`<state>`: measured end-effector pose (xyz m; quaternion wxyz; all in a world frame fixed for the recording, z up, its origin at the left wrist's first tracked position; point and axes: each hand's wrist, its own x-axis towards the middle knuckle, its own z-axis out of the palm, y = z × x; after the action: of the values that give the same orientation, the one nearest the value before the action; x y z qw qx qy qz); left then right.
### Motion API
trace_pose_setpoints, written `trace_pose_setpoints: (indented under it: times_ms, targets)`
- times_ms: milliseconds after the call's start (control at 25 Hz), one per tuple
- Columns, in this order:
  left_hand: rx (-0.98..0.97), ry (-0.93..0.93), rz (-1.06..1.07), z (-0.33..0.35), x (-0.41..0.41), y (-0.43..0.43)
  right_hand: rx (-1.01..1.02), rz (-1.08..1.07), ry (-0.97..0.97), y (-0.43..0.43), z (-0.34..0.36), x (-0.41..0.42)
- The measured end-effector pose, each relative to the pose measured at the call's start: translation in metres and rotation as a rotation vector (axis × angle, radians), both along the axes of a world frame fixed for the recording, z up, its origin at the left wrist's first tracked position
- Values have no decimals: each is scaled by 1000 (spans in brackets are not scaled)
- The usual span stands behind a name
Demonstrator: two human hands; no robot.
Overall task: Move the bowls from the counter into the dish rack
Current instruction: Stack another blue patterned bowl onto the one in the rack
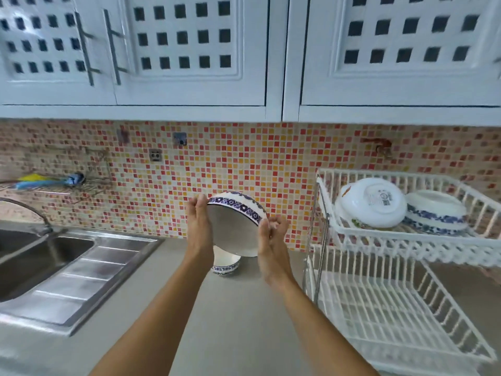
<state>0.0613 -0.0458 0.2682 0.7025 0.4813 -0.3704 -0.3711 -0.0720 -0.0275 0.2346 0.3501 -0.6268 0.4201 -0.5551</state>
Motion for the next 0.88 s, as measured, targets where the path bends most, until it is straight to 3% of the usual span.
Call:
trace_pose_setpoints:
  times_ms: [120,280,400,600,880]
  targets:
    - [-214,60,-105,47,-20,18,-124,102,-53,19,53,-32]
    - [-451,74,-323,91,-66,39,-239,185,43,42,106,-100]
    - [-519,-141,-446,107,-106,34,-304,119,83,46,126,-161]
    - [-484,-707,-491,113,-180,16,-296,42,167,37,139,-270]
    - [-420,-1094,-596,114,-280,-19,-215,-52,373,-1,138,-388]
